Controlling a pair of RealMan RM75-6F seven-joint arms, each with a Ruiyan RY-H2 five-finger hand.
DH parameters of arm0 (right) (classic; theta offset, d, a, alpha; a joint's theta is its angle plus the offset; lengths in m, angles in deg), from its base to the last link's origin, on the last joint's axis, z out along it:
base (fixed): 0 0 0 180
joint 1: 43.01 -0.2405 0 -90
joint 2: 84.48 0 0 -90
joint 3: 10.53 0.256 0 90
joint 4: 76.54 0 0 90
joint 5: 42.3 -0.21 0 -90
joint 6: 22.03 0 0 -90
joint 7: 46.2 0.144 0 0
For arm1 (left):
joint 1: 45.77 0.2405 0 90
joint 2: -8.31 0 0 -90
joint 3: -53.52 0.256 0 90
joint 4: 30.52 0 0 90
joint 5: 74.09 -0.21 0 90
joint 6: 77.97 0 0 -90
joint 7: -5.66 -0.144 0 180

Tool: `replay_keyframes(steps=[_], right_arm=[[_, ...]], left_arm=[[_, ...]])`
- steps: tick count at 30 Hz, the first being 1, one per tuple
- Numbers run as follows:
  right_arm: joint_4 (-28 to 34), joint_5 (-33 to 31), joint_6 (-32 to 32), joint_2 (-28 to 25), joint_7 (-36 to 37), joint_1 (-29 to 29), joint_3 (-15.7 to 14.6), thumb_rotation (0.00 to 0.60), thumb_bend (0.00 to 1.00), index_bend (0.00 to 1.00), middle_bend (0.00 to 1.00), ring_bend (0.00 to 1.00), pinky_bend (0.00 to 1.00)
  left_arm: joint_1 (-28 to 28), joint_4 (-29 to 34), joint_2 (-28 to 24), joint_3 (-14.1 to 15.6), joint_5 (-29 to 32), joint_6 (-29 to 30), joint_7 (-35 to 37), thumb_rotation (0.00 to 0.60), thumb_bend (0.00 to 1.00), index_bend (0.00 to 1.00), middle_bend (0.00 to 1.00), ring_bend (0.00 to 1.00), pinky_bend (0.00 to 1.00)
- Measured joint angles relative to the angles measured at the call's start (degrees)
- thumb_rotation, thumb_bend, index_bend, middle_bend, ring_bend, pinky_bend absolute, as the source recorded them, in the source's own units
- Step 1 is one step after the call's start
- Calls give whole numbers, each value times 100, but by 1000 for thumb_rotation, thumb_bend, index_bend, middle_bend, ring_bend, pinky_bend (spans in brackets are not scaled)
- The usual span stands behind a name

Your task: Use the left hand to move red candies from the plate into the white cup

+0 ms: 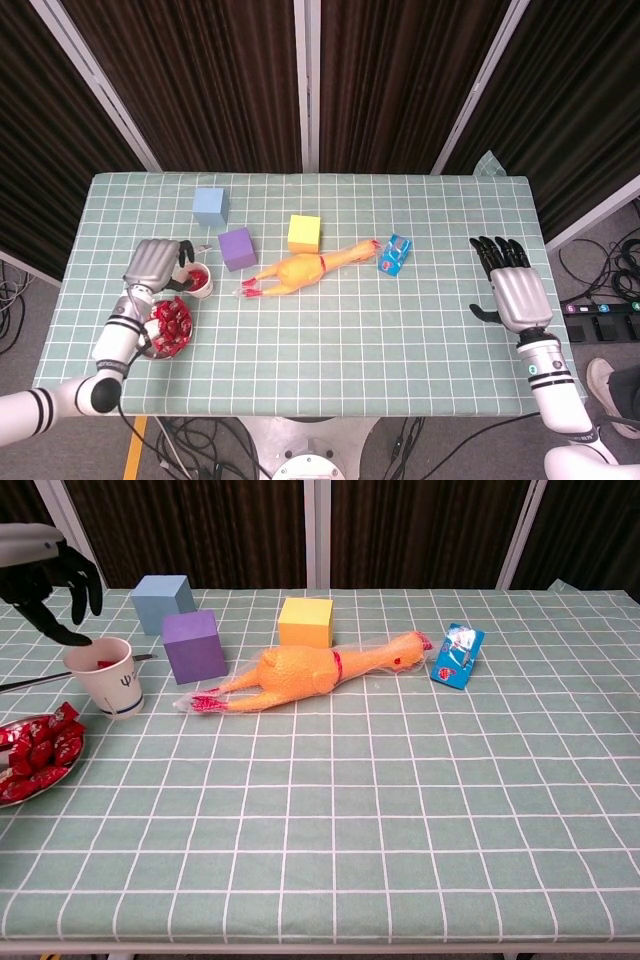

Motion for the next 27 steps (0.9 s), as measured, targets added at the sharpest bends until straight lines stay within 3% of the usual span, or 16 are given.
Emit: replay_keyframes(steps=[6, 10, 18, 27], right_arm=[[-68, -30, 67, 15, 26, -14, -5, 600, 101, 12, 70, 0, 0], [-103, -46, 134, 63, 33, -44, -19, 600, 101, 13, 69, 0, 0], [-71, -10, 91, 54, 17, -27, -37, 600, 101, 13, 70, 0, 0], [-5, -8, 23, 20, -5, 31, -67, 600, 101, 13, 70, 0, 0]], left_arm=[[618, 721, -537, 302, -79, 635, 8, 600, 209, 543, 623, 916, 980], [929, 792, -652, 662, -206, 579, 182, 600, 208, 543, 621, 916, 980], [1017, 615, -572, 923, -603, 63, 443, 600, 199, 517, 579, 913, 977], [945, 2, -273, 961, -715, -196, 407, 600, 191, 494, 537, 910, 972]])
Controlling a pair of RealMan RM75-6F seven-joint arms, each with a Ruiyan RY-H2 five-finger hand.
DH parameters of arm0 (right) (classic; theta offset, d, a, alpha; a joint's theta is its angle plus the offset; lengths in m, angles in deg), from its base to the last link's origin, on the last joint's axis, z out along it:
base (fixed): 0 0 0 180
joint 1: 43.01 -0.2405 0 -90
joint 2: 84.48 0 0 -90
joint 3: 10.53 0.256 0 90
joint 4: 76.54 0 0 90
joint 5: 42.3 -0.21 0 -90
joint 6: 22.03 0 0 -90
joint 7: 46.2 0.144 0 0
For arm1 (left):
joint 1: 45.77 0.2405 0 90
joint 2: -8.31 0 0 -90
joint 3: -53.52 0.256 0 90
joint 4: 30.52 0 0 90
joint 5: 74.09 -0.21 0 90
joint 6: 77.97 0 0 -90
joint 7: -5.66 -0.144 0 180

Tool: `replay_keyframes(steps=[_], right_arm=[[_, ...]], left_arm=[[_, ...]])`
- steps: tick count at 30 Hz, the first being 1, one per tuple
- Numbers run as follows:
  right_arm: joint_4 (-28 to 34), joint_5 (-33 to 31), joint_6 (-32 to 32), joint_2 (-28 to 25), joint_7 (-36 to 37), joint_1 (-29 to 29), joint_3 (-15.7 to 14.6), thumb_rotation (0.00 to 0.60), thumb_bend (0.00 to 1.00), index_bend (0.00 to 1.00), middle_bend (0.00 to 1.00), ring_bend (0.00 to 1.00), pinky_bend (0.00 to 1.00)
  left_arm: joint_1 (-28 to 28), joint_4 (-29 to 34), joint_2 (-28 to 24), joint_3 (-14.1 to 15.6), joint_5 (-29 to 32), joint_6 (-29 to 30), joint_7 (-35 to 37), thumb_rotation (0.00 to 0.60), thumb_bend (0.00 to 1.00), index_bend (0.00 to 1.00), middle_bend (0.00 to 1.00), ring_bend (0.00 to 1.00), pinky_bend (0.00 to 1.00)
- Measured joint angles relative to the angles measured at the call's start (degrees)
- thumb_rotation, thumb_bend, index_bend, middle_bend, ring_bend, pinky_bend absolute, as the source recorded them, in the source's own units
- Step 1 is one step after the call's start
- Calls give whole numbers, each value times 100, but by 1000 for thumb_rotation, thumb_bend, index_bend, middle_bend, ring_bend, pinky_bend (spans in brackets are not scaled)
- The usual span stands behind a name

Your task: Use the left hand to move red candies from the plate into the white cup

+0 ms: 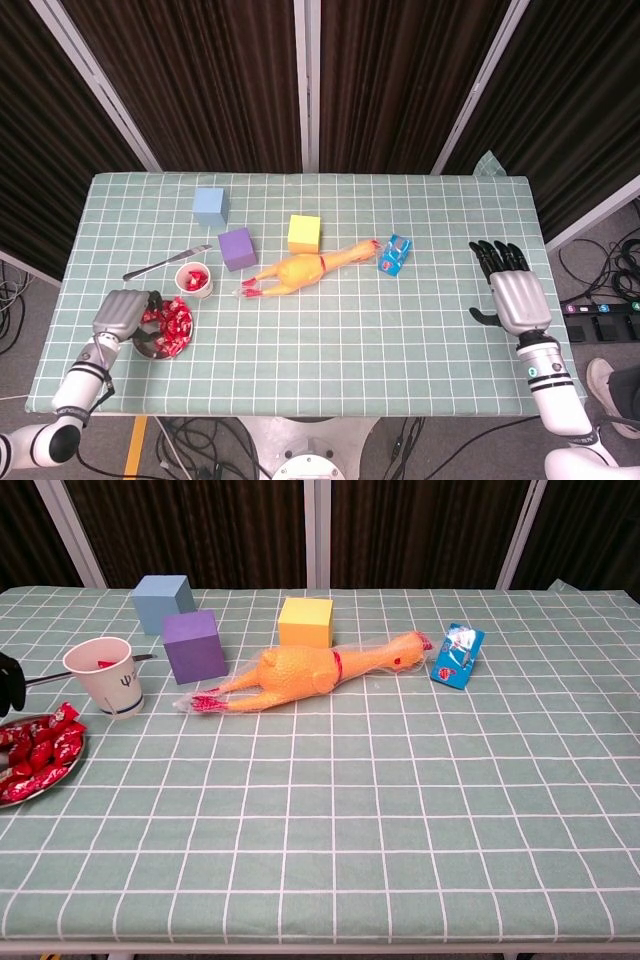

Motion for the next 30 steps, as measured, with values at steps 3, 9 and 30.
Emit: replay_keyframes(steps=[3, 9, 30], right_arm=[[23, -12, -34, -16, -27, 14, 5, 600, 101, 12, 70, 0, 0], [33, -47, -12, -5, -80, -8, 16, 600, 101, 12, 70, 0, 0], [20, -274, 83, 73, -252, -100, 34, 600, 101, 24, 75, 0, 0]], left_arm=[[-21, -265, 130, 20, -30, -100, -18, 600, 190, 494, 535, 909, 972], [-24, -515, 266, 73, -144, -284, 18, 600, 189, 493, 525, 906, 970], [22, -1076, 563, 31, -761, -483, 572, 600, 183, 462, 482, 901, 966]])
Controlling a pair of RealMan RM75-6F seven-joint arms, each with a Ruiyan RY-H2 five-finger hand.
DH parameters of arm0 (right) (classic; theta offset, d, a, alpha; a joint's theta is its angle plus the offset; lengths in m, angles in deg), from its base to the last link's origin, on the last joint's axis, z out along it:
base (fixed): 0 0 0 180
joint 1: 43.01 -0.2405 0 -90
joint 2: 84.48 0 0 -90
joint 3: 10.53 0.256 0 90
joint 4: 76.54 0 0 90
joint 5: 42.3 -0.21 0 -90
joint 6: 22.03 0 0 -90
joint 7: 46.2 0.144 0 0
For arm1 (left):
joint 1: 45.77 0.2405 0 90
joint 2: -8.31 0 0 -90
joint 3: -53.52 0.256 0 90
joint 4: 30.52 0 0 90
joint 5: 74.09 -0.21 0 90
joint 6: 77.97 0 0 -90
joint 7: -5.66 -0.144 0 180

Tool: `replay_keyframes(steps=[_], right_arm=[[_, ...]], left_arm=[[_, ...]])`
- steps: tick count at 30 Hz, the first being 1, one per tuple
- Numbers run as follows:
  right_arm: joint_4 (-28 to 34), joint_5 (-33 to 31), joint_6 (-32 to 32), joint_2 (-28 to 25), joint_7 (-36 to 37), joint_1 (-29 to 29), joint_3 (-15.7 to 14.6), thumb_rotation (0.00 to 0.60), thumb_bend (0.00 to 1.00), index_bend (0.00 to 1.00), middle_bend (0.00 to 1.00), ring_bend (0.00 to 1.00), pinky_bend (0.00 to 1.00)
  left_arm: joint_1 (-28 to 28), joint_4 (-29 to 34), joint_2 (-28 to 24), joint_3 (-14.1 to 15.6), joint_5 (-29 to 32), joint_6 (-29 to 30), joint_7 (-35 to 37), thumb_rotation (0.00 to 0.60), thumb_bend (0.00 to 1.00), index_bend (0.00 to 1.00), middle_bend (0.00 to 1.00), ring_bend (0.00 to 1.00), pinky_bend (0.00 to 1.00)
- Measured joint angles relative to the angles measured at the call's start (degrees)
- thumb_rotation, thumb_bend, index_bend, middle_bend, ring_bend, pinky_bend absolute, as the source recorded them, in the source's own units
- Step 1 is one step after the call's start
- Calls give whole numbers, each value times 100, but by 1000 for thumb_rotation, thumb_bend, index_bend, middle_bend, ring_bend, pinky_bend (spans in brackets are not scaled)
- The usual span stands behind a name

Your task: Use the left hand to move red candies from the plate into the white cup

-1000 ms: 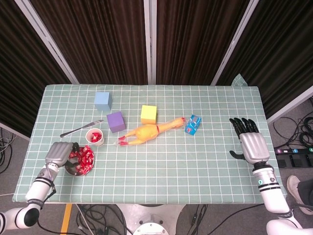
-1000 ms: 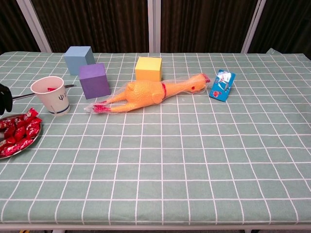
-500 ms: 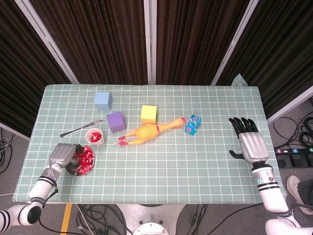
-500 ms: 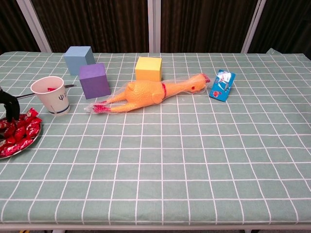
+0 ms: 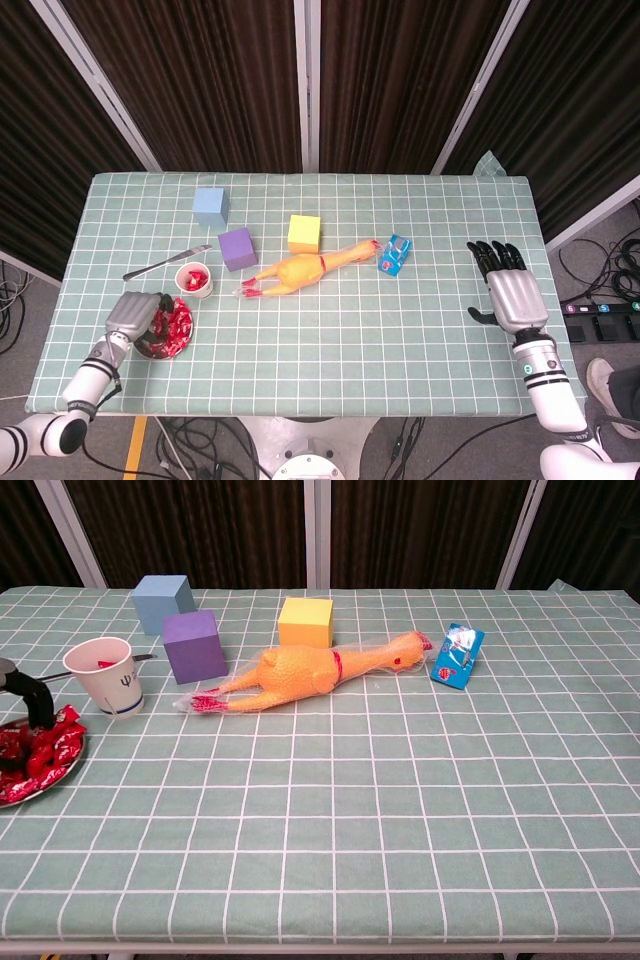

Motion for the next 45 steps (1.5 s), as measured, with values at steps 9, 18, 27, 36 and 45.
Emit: replay_keyframes(steps=[9, 18, 27, 36, 45], right_arm=[[42, -62, -8, 17, -91, -30, -3, 600, 101, 25, 75, 0, 0], [68, -80, -27, 25, -128, -45, -11, 600, 101, 26, 75, 0, 0], [87, -88, -48, 13, -135, -46, -16, 600, 101, 27, 75, 0, 0], [84, -82, -40, 6, -123, -54, -24, 600, 101, 27, 74, 0, 0], [61, -83, -11, -21, -70, -61, -20, 600, 101, 27, 74, 0, 0]], left_arm=[[42, -135, 14, 25, -1, -78, -49, 600, 185, 468, 512, 902, 967], [66, -191, 35, 23, 43, -151, -91, 600, 199, 533, 603, 911, 977], [85, -272, 95, -2, 50, -155, -128, 600, 226, 612, 689, 930, 991], [81, -318, 153, -7, 73, -197, -202, 600, 255, 682, 760, 956, 1000], [76, -325, 216, -81, 10, -93, -207, 600, 281, 728, 805, 978, 1000]])
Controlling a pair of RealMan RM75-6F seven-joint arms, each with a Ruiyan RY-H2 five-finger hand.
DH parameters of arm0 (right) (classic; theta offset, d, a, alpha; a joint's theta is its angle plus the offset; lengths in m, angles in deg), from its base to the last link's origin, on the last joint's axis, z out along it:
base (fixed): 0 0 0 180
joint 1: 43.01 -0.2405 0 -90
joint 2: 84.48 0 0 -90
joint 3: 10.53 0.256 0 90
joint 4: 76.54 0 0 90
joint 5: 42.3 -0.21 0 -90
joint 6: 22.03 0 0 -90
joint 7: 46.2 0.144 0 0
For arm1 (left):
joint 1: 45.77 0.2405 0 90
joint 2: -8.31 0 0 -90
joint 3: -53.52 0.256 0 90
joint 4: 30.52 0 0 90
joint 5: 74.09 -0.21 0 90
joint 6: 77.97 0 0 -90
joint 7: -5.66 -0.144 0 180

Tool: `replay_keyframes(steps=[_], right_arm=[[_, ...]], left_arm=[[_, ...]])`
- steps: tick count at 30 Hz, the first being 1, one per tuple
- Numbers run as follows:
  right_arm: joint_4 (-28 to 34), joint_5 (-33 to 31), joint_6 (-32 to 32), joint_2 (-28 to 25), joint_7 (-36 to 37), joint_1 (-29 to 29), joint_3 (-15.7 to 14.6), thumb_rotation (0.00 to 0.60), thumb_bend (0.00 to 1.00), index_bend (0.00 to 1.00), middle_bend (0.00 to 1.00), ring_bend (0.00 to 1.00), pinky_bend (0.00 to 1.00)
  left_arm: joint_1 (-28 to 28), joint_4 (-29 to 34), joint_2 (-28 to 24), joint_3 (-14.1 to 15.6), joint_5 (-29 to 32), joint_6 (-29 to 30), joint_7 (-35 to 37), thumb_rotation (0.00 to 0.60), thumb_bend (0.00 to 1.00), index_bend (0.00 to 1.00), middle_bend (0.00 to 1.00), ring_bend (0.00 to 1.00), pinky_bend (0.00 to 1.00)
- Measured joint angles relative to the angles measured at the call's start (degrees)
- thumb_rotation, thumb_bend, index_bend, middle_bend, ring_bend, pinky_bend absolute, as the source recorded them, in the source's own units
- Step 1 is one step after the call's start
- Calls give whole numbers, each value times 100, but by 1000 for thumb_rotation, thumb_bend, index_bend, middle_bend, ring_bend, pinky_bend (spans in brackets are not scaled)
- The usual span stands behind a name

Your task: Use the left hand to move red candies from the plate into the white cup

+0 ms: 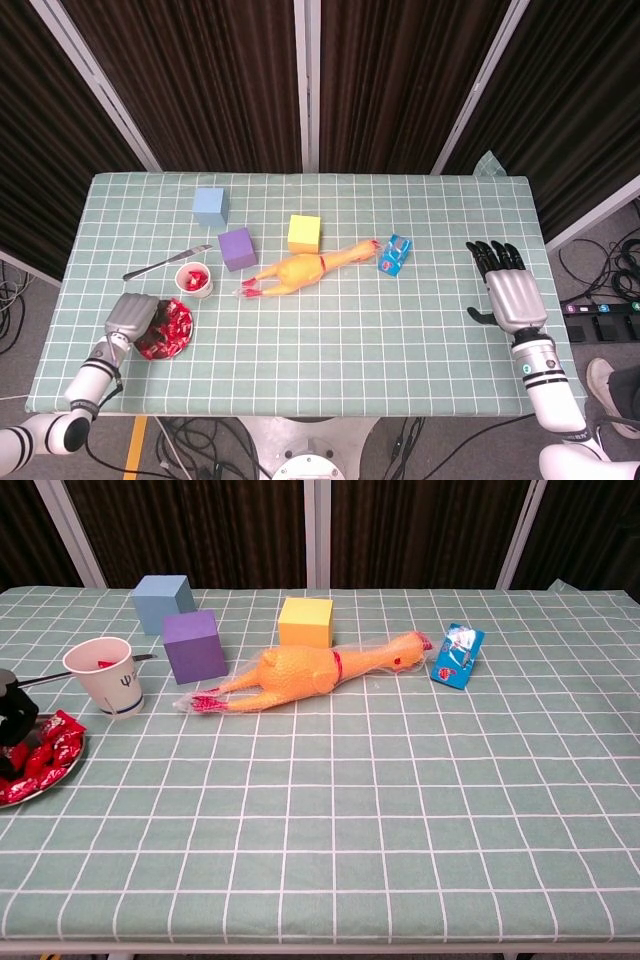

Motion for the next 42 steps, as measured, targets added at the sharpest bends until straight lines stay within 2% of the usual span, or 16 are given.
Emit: replay_keyframes(steps=[16, 28, 34, 42], right_arm=[[-23, 51, 22, -24, 83, -5, -5, 600, 101, 27, 74, 0, 0], [60, 207, -87, -55, 131, 22, 17, 600, 101, 27, 74, 0, 0], [69, 242, -71, -22, 149, 23, -2, 600, 101, 27, 74, 0, 0], [158, 418, -208, -71, 232, 74, 30, 600, 101, 27, 74, 0, 0]], left_arm=[[15, 604, -403, -160, -80, 260, 3, 600, 293, 751, 828, 990, 1000], [-166, 1277, -898, -680, 106, 664, -222, 600, 295, 752, 828, 992, 1000], [-346, 1491, -712, -821, 152, 750, -368, 600, 296, 753, 828, 992, 1000], [-651, 1051, -226, -984, 415, 657, -499, 600, 296, 752, 828, 992, 1000]])
